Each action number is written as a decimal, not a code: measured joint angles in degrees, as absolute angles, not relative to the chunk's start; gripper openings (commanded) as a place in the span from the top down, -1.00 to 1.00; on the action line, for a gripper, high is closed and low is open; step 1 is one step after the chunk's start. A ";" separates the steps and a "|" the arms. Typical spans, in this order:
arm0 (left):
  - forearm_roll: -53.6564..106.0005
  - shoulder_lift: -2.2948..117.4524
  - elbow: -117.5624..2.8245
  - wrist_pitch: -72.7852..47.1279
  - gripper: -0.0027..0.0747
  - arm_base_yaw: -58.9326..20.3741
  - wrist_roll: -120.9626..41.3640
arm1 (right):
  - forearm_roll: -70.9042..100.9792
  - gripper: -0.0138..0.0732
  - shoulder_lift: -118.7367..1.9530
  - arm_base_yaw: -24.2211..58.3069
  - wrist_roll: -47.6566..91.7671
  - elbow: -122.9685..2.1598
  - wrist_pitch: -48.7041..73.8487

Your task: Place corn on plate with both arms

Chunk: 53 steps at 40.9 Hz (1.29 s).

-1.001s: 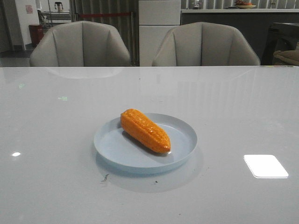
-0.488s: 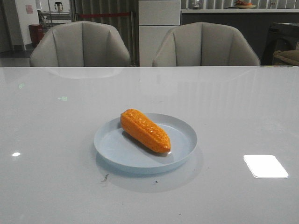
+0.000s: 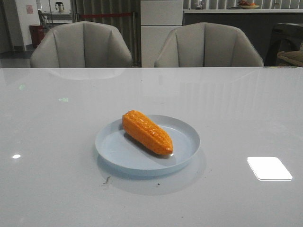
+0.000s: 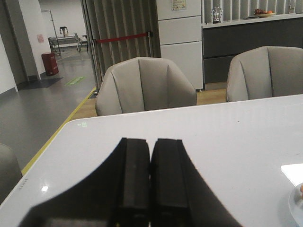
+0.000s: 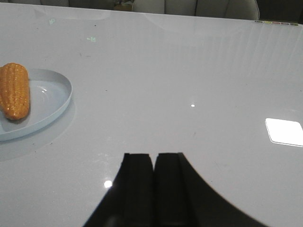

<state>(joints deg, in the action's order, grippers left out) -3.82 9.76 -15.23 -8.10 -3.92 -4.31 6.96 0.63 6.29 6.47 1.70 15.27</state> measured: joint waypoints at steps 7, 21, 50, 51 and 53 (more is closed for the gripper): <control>-3.82 0.65 -8.26 -8.10 0.70 -3.80 -4.44 | 6.96 0.56 0.63 6.29 6.47 1.70 15.27; -3.82 -0.29 0.39 -4.80 0.70 -3.80 -4.52 | 6.96 0.56 0.63 6.29 6.47 1.70 15.38; -2.98 -0.29 0.39 -6.77 0.70 -3.80 -4.52 | 6.96 0.56 0.63 6.29 6.47 1.70 15.48; -2.98 -0.29 0.39 -6.77 0.70 -3.80 -4.52 | 6.96 0.56 0.63 6.29 6.47 1.70 15.48; -2.98 -0.29 0.39 -6.77 0.70 -3.80 -4.52 | 6.96 0.56 0.63 6.29 6.47 1.70 15.48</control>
